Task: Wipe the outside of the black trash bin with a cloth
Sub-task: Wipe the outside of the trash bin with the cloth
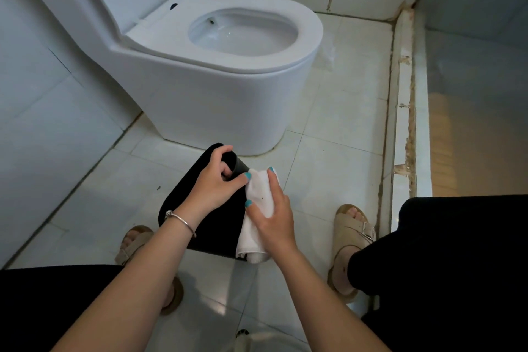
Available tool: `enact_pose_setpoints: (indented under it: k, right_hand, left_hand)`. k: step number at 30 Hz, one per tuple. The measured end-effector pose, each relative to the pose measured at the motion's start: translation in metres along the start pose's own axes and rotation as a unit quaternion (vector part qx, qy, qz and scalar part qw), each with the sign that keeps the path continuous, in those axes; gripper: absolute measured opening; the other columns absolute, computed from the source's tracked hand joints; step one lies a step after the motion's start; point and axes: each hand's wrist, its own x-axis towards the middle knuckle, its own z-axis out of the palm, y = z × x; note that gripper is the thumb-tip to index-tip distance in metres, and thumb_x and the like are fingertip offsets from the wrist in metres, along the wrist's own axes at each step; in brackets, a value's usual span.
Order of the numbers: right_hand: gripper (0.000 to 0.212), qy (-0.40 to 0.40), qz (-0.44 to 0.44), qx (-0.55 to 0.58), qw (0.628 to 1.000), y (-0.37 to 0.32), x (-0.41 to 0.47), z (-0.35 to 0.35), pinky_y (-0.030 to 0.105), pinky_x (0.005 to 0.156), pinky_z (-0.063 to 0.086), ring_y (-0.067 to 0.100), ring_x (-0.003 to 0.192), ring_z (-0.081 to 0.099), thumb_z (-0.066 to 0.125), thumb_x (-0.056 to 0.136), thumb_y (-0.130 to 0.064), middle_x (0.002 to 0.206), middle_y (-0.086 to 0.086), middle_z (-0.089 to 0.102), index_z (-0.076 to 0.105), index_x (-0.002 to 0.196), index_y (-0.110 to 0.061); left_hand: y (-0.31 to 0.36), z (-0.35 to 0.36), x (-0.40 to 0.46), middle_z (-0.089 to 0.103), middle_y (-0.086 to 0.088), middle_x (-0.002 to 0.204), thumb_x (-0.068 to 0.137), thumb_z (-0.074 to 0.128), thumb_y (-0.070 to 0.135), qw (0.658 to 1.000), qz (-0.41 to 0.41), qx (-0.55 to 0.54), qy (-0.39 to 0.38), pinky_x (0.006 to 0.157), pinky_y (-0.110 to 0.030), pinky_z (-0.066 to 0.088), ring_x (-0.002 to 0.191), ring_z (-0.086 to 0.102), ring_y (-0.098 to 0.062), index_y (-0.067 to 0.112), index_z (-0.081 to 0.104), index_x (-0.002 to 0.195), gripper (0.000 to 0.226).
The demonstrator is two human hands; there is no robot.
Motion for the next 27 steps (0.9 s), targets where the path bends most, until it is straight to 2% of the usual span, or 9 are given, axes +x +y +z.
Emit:
enact_pose_setpoints:
  k: [4, 7, 9, 15, 17, 19, 21, 24, 27]
  right_hand:
    - [0.08, -0.009, 0.002, -0.006, 1.0, -0.001, -0.003, 0.002, 0.025, 0.086, 0.037, 0.01, 0.105, 0.044, 0.063, 0.086, -0.036, 0.124, 0.0, 0.044, 0.011, 0.14, -0.064]
    - [0.079, -0.015, 0.002, -0.018, 1.0, -0.001, -0.005, -0.001, 0.026, 0.083, 0.037, 0.012, 0.103, 0.047, 0.062, 0.086, -0.04, 0.122, 0.0, 0.043, 0.008, 0.137, -0.068]
    - [0.08, -0.017, -0.003, -0.029, 0.999, -0.001, -0.007, -0.002, 0.026, 0.084, 0.038, 0.013, 0.105, 0.048, 0.062, 0.085, -0.042, 0.12, -0.001, 0.043, 0.005, 0.131, -0.073]
    - [0.081, -0.021, 0.007, -0.041, 0.999, 0.006, -0.007, -0.006, 0.022, 0.083, 0.038, 0.014, 0.104, 0.049, 0.063, 0.083, -0.044, 0.12, 0.0, 0.044, 0.004, 0.13, -0.074]
    - [0.081, -0.023, 0.006, -0.051, 0.998, 0.006, -0.006, -0.009, 0.012, 0.073, 0.036, 0.003, 0.089, 0.048, 0.064, 0.085, -0.04, 0.117, -0.001, 0.044, 0.006, 0.133, -0.07]
    - [0.08, -0.015, 0.012, -0.042, 0.999, 0.003, -0.005, -0.011, 0.011, 0.07, 0.034, -0.002, 0.083, 0.047, 0.064, 0.086, -0.038, 0.117, -0.001, 0.044, 0.009, 0.137, -0.067]
    - [0.08, -0.005, 0.018, -0.034, 0.999, 0.002, -0.004, -0.012, 0.014, 0.071, 0.035, -0.003, 0.084, 0.046, 0.063, 0.088, -0.037, 0.117, -0.001, 0.044, 0.01, 0.14, -0.063]
    - [0.08, 0.014, 0.018, -0.021, 1.0, 0.001, -0.002, -0.016, 0.007, 0.069, 0.033, -0.006, 0.087, 0.045, 0.064, 0.088, -0.033, 0.117, -0.001, 0.045, 0.012, 0.141, -0.061]
    - [0.08, 0.038, 0.023, -0.011, 0.999, 0.002, -0.001, -0.021, 0.004, 0.069, 0.032, -0.01, 0.087, 0.044, 0.066, 0.087, -0.032, 0.119, -0.002, 0.045, 0.016, 0.144, -0.057]
  left_hand:
    - [0.005, -0.001, 0.006, 0.06, 0.005, 0.112, 0.076, 0.07, 0.049, 0.999, -0.044, 0.019, -0.013, 0.092, -0.031, 0.043, 0.102, 0.057, -0.015, 0.04, 0.016, 0.149, 0.091]
    - [0.006, -0.001, 0.007, 0.054, 0.0, 0.137, 0.086, 0.062, 0.051, 0.995, -0.082, 0.052, -0.005, 0.097, -0.031, 0.035, 0.126, 0.049, -0.022, 0.035, 0.013, 0.152, 0.084]
    - [0.005, 0.0, 0.005, 0.048, -0.003, 0.146, 0.089, 0.06, 0.048, 0.993, -0.093, 0.074, 0.0, 0.1, -0.031, 0.034, 0.133, 0.045, -0.025, 0.032, 0.012, 0.153, 0.082]
    - [0.004, -0.001, -0.002, 0.055, -0.012, 0.137, 0.094, 0.052, 0.025, 0.988, -0.084, 0.126, 0.028, 0.096, -0.035, 0.042, 0.122, 0.053, -0.032, 0.031, 0.006, 0.154, 0.075]
    - [0.001, -0.006, -0.005, 0.049, -0.008, 0.143, 0.094, 0.051, 0.019, 0.99, -0.089, 0.097, 0.045, 0.095, -0.032, 0.04, 0.126, 0.05, -0.029, 0.033, 0.012, 0.154, 0.073]
    - [-0.005, -0.013, -0.005, 0.048, -0.004, 0.144, 0.092, 0.053, 0.015, 0.994, -0.093, 0.043, 0.043, 0.094, -0.028, 0.041, 0.125, 0.051, -0.022, 0.04, 0.017, 0.151, 0.074]
    - [-0.01, -0.019, -0.006, 0.056, -0.004, 0.136, 0.089, 0.056, 0.011, 0.995, -0.089, -0.004, 0.039, 0.099, -0.034, 0.045, 0.118, 0.057, -0.018, 0.046, 0.02, 0.148, 0.077]
    - [-0.013, -0.021, -0.012, 0.065, -0.001, 0.12, 0.087, 0.059, 0.007, 0.994, -0.084, -0.046, 0.043, 0.099, -0.041, 0.049, 0.107, 0.063, -0.013, 0.051, 0.024, 0.144, 0.08]
    - [-0.011, -0.02, -0.019, 0.066, 0.003, 0.117, 0.091, 0.057, 0.001, 0.993, -0.073, -0.082, 0.046, 0.091, -0.028, 0.051, 0.1, 0.064, -0.005, 0.045, 0.025, 0.148, 0.079]
